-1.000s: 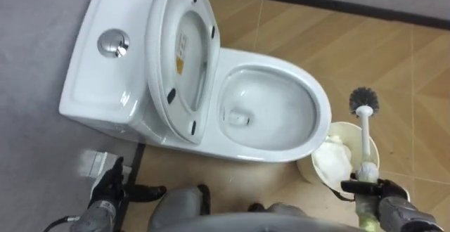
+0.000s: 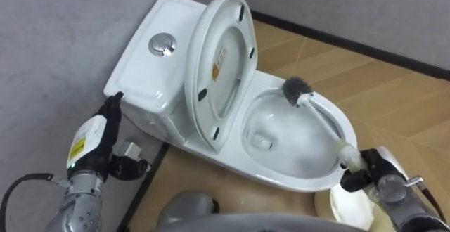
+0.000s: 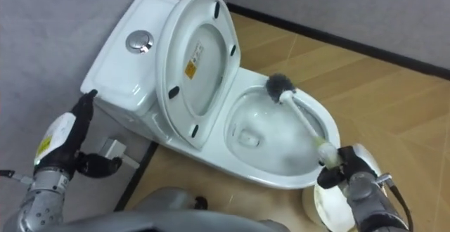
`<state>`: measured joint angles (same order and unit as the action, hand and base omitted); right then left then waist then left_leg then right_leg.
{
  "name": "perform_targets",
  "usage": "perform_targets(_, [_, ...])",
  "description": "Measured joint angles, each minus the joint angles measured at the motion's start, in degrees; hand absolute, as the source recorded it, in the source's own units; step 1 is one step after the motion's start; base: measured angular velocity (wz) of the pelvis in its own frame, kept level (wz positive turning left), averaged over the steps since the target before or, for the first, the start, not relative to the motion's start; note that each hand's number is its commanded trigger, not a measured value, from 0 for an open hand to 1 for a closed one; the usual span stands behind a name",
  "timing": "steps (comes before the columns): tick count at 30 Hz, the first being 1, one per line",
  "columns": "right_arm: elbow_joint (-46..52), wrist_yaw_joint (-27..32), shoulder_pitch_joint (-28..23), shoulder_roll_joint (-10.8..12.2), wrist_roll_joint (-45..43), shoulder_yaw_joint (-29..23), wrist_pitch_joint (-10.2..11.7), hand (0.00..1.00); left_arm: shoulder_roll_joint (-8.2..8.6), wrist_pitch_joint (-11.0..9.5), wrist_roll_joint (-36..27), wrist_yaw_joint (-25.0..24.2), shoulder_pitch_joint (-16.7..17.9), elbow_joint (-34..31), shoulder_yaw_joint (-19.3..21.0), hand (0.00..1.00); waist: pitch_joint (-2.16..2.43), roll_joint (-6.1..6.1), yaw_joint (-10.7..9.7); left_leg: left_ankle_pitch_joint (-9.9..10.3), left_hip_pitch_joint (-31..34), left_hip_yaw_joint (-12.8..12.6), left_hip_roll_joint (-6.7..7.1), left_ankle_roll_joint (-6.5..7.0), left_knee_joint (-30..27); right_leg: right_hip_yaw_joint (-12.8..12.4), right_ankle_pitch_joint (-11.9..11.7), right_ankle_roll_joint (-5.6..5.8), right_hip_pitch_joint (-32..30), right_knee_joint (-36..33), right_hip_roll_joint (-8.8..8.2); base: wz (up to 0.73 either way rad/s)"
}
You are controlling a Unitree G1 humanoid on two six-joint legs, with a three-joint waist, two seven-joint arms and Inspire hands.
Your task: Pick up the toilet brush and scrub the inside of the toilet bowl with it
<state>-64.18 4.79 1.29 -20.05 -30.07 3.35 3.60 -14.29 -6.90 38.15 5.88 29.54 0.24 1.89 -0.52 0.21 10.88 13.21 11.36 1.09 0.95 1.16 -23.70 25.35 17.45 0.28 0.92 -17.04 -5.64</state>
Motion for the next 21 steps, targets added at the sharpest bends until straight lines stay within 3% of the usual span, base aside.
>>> perform_targets(4, [-0.8,-0.1,0.2,-0.7,-2.3,0.4,0.9,1.00,-0.46,-1.3,0.2,0.2,-1.6,-3.7,0.1,0.00,-0.21,-0.05,0.4,0.0,0.4,0.4,0.47,0.00,0.0,0.0,0.6,0.07,-0.8,-0.9,-0.48,0.03])
perform_targets(9, [-3.5,-2.4,1.0,-0.7,-4.8,4.9,1.9,1.00,-0.49,-5.8,0.1,1.2,-5.9,-6.5,-0.3,0.00,-0.34,-0.27,0.5,0.0,0.5,0.5,0.72,0.00,0.3,0.0,0.6,0.16,-0.8,-0.7,-0.58,0.00])
perform_targets(12, [-4.9,-4.2,1.3,-0.7,-7.9,7.0,1.9,1.00,-0.71,-5.9,0.3,1.4,-8.5,-6.5,-2.3,0.00,-0.34,-0.30,0.4,0.0,0.9,0.6,0.72,0.00,0.3,0.0,0.6,0.16,-1.2,-0.7,-0.41,0.01])
perform_targets(17, [-4.9,-6.3,1.3,-0.7,-11.4,9.0,1.4,1.00,-1.39,-6.1,2.6,2.0,-9.5,-6.5,-5.2,0.00,-0.32,-0.44,0.1,0.0,1.3,0.6,0.67,0.00,0.3,-0.2,0.6,0.15,-1.9,-1.4,-0.58,-0.01])
perform_targets(21, [-5.3,-6.2,1.9,-0.7,-13.0,10.2,0.6,1.00,-2.36,-6.9,4.2,5.1,-10.4,-3.9,-7.4,0.00,-0.22,-0.28,0.2,0.0,1.6,-0.1,0.63,0.01,0.3,-1.7,0.6,0.10,-3.0,-1.9,-0.50,-0.11])
